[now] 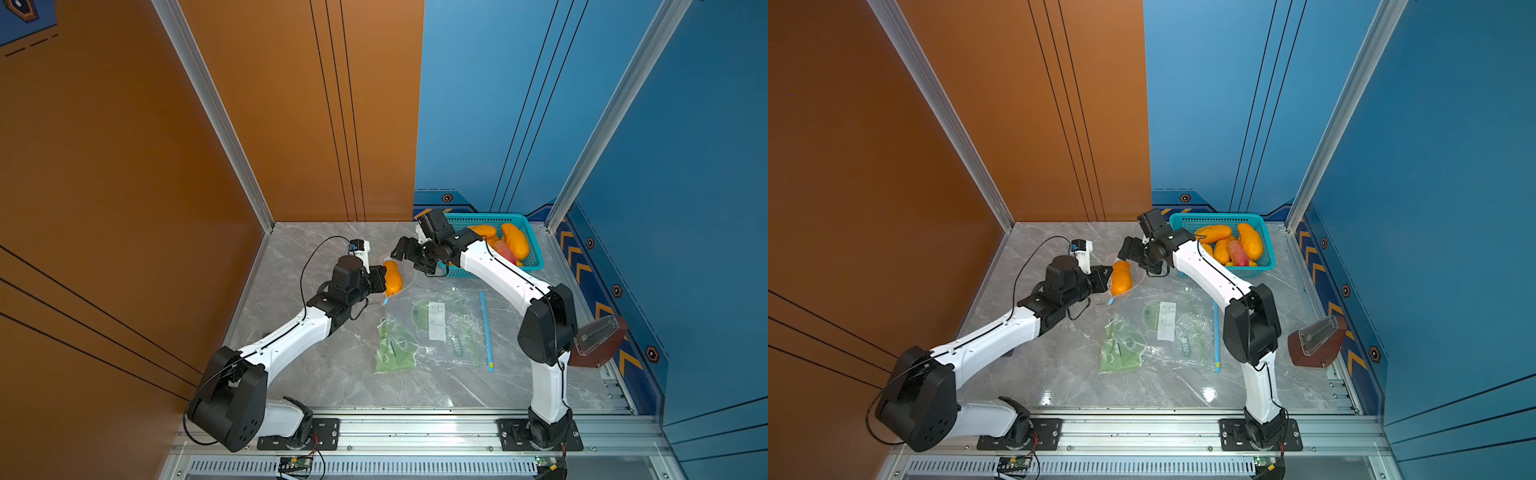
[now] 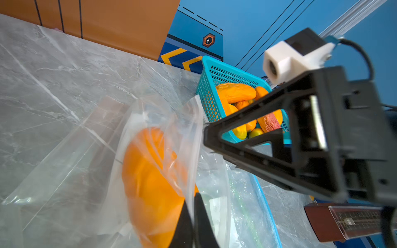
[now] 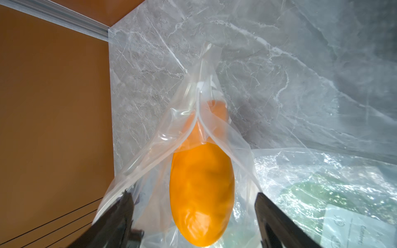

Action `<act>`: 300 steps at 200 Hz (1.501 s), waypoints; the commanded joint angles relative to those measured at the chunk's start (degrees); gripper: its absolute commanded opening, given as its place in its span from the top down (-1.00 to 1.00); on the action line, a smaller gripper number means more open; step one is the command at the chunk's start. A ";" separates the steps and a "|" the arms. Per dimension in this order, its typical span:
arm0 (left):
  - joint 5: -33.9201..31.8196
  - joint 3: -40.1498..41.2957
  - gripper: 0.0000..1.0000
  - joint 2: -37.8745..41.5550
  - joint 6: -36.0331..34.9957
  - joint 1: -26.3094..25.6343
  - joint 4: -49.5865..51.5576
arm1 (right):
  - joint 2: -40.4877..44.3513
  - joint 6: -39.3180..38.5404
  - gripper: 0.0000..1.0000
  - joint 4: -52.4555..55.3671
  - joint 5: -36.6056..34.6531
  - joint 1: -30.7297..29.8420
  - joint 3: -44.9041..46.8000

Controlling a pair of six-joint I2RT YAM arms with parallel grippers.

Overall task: Place the mango in a zip-top bag and seal the zipper
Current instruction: Place the mango in the zipper food storage bag, then adjust the zipper food storage bag at the center of the board.

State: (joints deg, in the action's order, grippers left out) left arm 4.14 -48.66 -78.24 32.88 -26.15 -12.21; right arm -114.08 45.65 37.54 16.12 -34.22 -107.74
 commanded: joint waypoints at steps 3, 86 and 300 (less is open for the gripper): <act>-2.25 -1.92 1.00 0.89 0.18 1.25 0.42 | 5.37 -6.19 -0.70 5.23 -6.22 -1.51 -2.03; -2.25 -2.53 1.00 1.07 0.78 1.89 0.40 | 4.78 -7.12 -0.27 2.78 -9.88 -0.81 6.66; -3.07 -2.35 1.00 9.77 0.06 16.77 0.73 | -11.88 -17.83 1.00 9.66 -6.64 -5.16 -31.34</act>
State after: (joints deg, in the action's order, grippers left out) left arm 0.84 -49.76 -70.11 33.95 -10.04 -12.67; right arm -120.68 28.62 42.13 9.63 -40.66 -139.52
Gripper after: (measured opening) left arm 0.042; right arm 0.049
